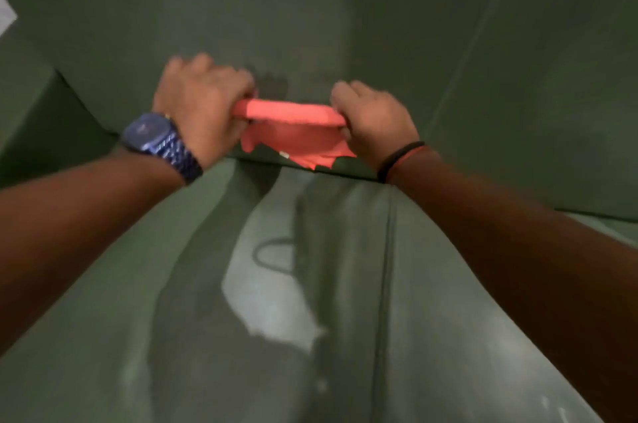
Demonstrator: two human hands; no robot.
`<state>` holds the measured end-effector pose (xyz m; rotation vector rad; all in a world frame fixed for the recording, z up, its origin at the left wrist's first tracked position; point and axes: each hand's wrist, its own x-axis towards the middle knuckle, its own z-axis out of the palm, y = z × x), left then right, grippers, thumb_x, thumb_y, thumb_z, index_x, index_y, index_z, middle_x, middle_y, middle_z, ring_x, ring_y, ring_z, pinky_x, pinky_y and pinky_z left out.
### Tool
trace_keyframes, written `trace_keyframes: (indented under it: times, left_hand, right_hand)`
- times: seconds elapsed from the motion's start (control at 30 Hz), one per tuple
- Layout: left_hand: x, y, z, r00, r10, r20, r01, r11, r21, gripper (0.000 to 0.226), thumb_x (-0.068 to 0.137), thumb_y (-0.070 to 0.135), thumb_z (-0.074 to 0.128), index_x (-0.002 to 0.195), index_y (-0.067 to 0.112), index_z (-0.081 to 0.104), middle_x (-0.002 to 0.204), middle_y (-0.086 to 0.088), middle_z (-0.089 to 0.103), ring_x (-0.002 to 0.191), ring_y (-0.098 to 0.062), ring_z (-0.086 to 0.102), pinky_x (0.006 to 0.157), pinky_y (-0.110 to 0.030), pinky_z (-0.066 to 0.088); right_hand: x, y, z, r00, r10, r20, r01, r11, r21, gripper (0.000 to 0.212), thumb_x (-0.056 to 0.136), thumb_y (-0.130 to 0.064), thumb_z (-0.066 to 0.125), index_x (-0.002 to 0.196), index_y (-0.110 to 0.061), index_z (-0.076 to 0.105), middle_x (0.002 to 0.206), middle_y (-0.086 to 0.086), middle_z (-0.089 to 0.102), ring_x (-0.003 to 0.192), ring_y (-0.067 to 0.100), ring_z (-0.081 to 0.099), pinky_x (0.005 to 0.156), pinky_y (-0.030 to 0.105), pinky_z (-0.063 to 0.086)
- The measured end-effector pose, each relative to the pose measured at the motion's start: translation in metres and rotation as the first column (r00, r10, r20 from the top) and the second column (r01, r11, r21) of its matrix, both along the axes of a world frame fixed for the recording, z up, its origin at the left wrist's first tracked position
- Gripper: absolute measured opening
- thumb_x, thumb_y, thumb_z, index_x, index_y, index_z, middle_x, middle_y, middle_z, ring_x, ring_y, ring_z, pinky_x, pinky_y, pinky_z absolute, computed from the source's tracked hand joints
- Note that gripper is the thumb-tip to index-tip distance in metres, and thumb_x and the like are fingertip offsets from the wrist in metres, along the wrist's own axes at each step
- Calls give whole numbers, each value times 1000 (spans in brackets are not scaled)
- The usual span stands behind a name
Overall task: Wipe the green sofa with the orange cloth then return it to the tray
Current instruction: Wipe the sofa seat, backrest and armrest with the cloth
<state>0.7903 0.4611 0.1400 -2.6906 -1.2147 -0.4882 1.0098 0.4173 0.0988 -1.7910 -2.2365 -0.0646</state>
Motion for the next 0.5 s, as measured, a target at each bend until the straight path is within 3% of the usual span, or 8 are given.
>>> trace_keyframes:
  times: [0.1, 0.23, 0.4, 0.5]
  left_hand:
    - [57, -55, -4, 998, -3, -58, -5, 990, -137, 19, 64, 11, 76, 74, 11, 60, 68, -16, 63, 69, -38, 56, 59, -43, 39]
    - [163, -102, -10, 1000, -9, -14, 6, 977, -215, 15, 69, 8, 69, 80, 12, 59, 79, -14, 63, 80, -35, 54, 66, -42, 32]
    - [276, -155, -11, 970, -122, 211, 162, 969, -186, 17, 64, 5, 66, 75, 14, 57, 77, -10, 62, 79, -34, 54, 66, -42, 32]
    - [307, -199, -29, 923, -221, 316, 287, 941, -179, 17, 59, 3, 67, 70, 14, 59, 70, -8, 61, 73, -31, 57, 70, -41, 34]
  right_hand:
    - [59, -52, 12, 997, 61, -46, -66, 990, -122, 13, 89, -10, 55, 102, -7, 56, 96, 19, 57, 85, 39, 58, 68, 46, 43]
    - [163, -116, 28, 1000, 3, -16, -7, 968, -252, 24, 82, -4, 56, 106, -9, 57, 103, 20, 56, 93, 37, 58, 75, 46, 48]
    - [267, -208, 30, 977, -213, -35, 209, 975, -80, 16, 76, 3, 62, 91, -2, 61, 85, 25, 55, 75, 42, 56, 62, 43, 46]
    - [301, -270, 10, 982, -190, 13, 191, 981, -28, 14, 79, 2, 59, 92, -1, 61, 80, 24, 54, 70, 40, 53, 59, 45, 49]
